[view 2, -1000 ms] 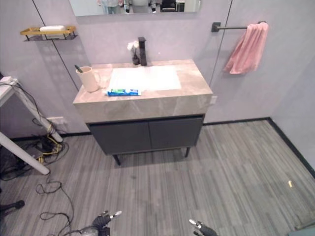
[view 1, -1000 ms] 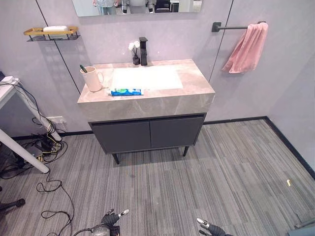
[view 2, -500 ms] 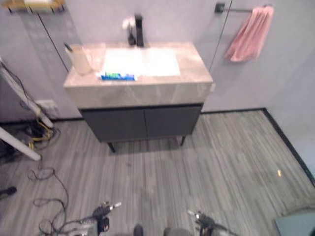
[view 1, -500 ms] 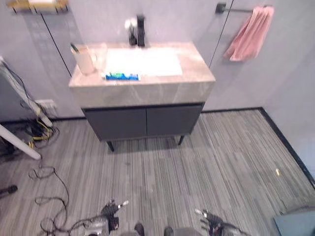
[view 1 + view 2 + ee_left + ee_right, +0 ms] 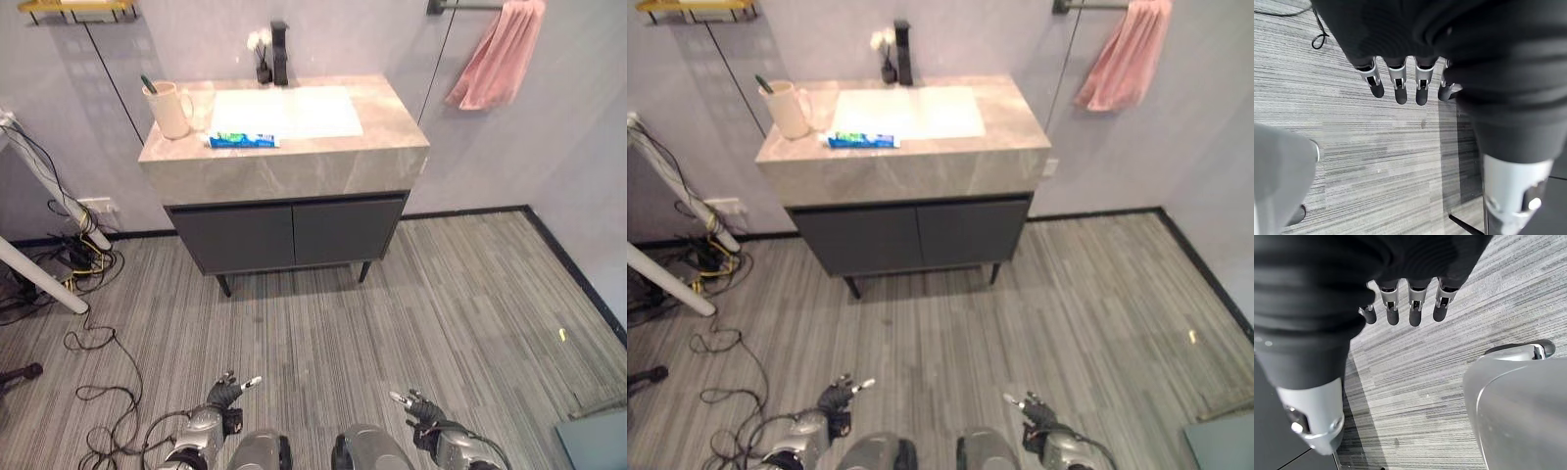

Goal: Put brush and paste in cup on sink, flatten towel.

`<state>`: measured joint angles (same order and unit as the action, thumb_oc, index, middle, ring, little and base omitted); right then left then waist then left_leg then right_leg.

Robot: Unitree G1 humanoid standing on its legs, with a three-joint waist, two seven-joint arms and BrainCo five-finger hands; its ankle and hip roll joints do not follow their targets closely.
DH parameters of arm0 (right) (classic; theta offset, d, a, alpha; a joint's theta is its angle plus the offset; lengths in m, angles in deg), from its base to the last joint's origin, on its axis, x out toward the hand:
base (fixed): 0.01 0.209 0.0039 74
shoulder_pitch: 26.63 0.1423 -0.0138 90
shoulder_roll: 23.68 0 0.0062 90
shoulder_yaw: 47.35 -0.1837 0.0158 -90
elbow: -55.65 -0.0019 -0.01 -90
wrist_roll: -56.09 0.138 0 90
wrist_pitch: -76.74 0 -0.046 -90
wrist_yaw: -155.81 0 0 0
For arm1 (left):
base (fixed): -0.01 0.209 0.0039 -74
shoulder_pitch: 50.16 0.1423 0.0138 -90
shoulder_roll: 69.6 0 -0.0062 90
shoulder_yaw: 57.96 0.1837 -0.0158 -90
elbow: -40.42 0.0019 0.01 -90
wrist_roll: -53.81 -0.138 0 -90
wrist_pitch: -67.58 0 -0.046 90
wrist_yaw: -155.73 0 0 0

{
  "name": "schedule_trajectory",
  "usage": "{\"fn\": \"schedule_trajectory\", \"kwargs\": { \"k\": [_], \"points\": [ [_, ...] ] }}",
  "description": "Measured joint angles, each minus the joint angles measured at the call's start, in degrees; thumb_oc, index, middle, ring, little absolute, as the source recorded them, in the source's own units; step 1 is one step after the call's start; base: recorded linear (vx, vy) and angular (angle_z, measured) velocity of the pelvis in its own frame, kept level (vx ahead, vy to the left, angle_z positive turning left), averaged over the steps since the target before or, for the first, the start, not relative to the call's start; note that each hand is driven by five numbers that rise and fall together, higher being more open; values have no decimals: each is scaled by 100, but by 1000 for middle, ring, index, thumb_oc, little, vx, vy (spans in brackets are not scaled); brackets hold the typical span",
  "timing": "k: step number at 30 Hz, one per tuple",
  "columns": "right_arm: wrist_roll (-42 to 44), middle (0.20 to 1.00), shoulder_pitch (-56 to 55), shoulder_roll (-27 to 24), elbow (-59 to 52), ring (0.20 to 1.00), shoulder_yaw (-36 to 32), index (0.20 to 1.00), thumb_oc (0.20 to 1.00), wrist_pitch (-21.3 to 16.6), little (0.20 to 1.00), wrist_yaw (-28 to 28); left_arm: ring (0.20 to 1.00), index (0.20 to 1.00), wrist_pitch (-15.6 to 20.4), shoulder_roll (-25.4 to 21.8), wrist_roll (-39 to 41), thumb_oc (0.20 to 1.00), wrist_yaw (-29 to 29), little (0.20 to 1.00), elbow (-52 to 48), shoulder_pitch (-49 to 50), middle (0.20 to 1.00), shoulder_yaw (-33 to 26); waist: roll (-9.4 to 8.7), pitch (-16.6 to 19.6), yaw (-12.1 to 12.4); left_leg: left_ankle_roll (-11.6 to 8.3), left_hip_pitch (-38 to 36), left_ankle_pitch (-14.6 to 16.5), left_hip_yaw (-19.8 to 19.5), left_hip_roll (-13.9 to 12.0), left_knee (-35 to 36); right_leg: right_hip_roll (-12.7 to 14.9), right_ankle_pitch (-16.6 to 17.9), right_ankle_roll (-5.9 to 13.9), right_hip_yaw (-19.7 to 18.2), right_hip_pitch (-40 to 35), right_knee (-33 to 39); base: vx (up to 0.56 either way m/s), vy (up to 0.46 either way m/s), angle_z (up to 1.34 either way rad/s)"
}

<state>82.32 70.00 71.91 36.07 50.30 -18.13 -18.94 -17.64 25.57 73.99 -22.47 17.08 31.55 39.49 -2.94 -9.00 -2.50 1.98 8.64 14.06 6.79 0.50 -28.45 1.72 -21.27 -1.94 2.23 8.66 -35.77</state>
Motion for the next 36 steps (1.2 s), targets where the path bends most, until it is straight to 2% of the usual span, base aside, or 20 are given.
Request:
{"fn": "schedule_trajectory", "kwargs": {
  "k": [6, 13, 16, 19, 20, 23, 24, 25, 26, 27, 28, 30, 31, 32, 33, 34, 35, 36],
  "points": [
    [-2, 1000, 33, 4, 1, 1000, 19, 1000, 1000, 0, 1000, -7, 1000, 1000, 4, 6, 2, 1000, -30, 1000, -1, 13, 1000, 7, 74, 113, 4, -2, -76, -220, -11, 13, 455, -24, 198, -9, 17, -67, 401, -23, -7, 0],
    [-187, 1000, 109, -13, 47, 1000, 34, 1000, 1000, -3, 1000, -14, 1000, 1000, 11, -5, -3, 1000, -23, 1000, 157, -54, 1000, 3, 66, 126, 4, -52, -70, -554, -143, 10, 954, -62, 421, -52, 142, -60, 793, -15, -53, 8],
    [-236, 1000, 88, -27, 72, 1000, 32, 1000, 1000, -5, 1000, -15, 1000, 1000, 14, -1, -1, 1000, 22, 1000, 180, -53, 1000, 2, 74, 120, 10, -71, -63, -573, -170, -12, 1043, -87, 416, -69, 157, -21, 794, 43, -105, 4],
    [-236, 1000, 76, -45, 162, 1000, 29, 1000, 1000, -9, 1000, -19, 1000, 1000, 26, 2, 8, 1000, 52, 1000, 206, -64, 1000, -15, 93, 95, 7, -129, -37, -624, -189, -42, 1124, -135, 442, -132, 169, 31, 808, 70, -151, 0],
    [-235, 1000, 46, -49, 222, 1000, 27, 1000, 1000, -13, 1000, -26, 1000, 1000, 28, 13, 10, 1000, 62, 1000, 206, -73, 1000, -12, 101, 87, -6, -242, -17, -643, -241, -67, 1117, -225, 411, -191, 220, 30, 767, 82, -184, 21],
    [-241, 1000, -9, -31, 322, 1000, 31, 1000, 1000, -17, 1000, -60, 1000, 1000, 46, 20, 11, 1000, 152, 1000, 199, -193, 1000, 6, 77, -12, 8, -415, 143, -638, -331, -187, 937, -337, 335, -322, 317, 66, 800, 72, -184, 28],
    [-271, 1000, 73, 22, 424, 1000, 21, 1000, 1000, -37, 1000, -148, 1000, 1000, 28, -4, 13, 1000, 191, 1000, 275, -335, 1000, 8, -46, -167, -60, -686, 643, -731, -305, -230, -147, -278, 390, -426, 377, 30, 830, 57, -51, 26],
    [-285, 1000, 148, 45, 536, 1000, 27, 1000, 1000, -22, 1000, -176, 1000, 1000, 10, -7, 27, 1000, 214, 1000, 321, -387, 1000, 1, -100, -239, -79, -606, 1223, -862, -303, -303, -1424, -297, 419, -483, 433, -66, 865, 140, -56, 16],
    [-282, 1000, 145, 61, 518, 1000, 29, 1000, 1000, -30, 1000, -229, 1000, 1000, 12, -3, 78, 1000, 218, 1000, 319, -358, 1000, -6, -144, -255, 7, -616, 1346, -977, -412, -270, -1737, -303, 474, -518, 373, -159, 955, 171, -5, -8],
    [-280, 1000, 178, 56, 514, 1000, 32, 1000, 1000, -43, 1000, -274, 1000, 1000, 6, 17, 256, 1000, 222, 1000, 322, -368, 1000, -51, -161, -298, 2, -589, 1476, -1008, -486, -323, -1713, -344, 490, -481, 331, -273, 1088, 482, 143, -14],
    [-280, 1000, 233, 30, 507, 1000, 30, 1000, 1000, -43, 1000, -282, 1000, 1000, 5, 21, 428, 1000, 244, 1000, 344, -468, 1000, -235, -107, -339, -30, -614, 1575, -1150, -244, -604, -527, -430, 549, -403, 332, -443, 1460, 402, 148, 2],
    [-293, 1000, 229, -2, 525, 1000, 15, 1000, 1000, -44, 1000, -344, 1000, 1000, 9, 33, 453, 1000, 274, 1000, 354, -495, 1000, -224, 72, -309, 2, -553, 1336, -1435, 305, -927, 1443, -584, 750, -47, 297, -731, 2077, 413, 188, -11],
    [-314, 1000, 287, -28, 518, 1000, 34, 1000, 1000, -45, 1000, -376, 1000, 1000, 27, 9, 455, 1000, 311, 1000, 352, -507, 1000, -224, 127, -363, 63, -603, 1361, -1595, 328, -981, 1943, -616, 805, -206, 217, -827, 2187, 390, 189, -19],
    [-405, 1000, 302, -66, 500, 1000, 23, 1000, 1000, -61, 1000, -396, 1000, 1000, 24, 11, 454, 1000, 338, 1000, 363, -498, 1000, -209, 245, -432, -10, -687, 1490, -1752, 337, -1107, 2005, -713, 888, -299, 209, -1049, 2376, 296, 162, -33],
    [-480, 1000, 314, -80, 542, 1000, 33, 1000, 1000, -63, 1000, -394, 1000, 1000, 26, 17, 451, 1000, 363, 1000, 402, -463, 1000, -229, 278, -435, 47, -656, 1570, -1792, 296, -1186, 1968, -713, 887, -305, 130, -1191, 2448, 411, 239, -29],
    [-536, 1000, 320, -71, 571, 1000, 36, 1000, 1000, -60, 1000, -398, 1000, 1000, 23, 15, 450, 1000, 382, 1000, 422, -419, 1000, -238, 271, -424, 41, -586, 1615, -1779, 262, -1157, 1646, -722, 883, -302, 5, -1330, 2573, 401, 254, -61],
    [-635, 1000, 374, -68, 671, 1000, 41, 1000, 1000, -60, 1000, -398, 1000, 1000, 22, 24, 448, 1000, 401, 1000, 425, -335, 1000, -243, 253, -391, 45, -525, 1543, -1739, 121, -1075, 1413, -671, 875, -289, -156, -1540, 2755, 383, 269, -62],
    [-711, 1000, 372, -82, 684, 1000, 72, 1000, 1000, -67, 1000, -422, 1000, 1000, 20, 41, 440, 1000, 406, 1000, 428, -260, 1000, -242, 224, -314, 67, -500, 1407, -1724, -149, -799, 1355, -569, 859, -250, -220, -1760, 2948, 408, 321, -51]
  ]
}}
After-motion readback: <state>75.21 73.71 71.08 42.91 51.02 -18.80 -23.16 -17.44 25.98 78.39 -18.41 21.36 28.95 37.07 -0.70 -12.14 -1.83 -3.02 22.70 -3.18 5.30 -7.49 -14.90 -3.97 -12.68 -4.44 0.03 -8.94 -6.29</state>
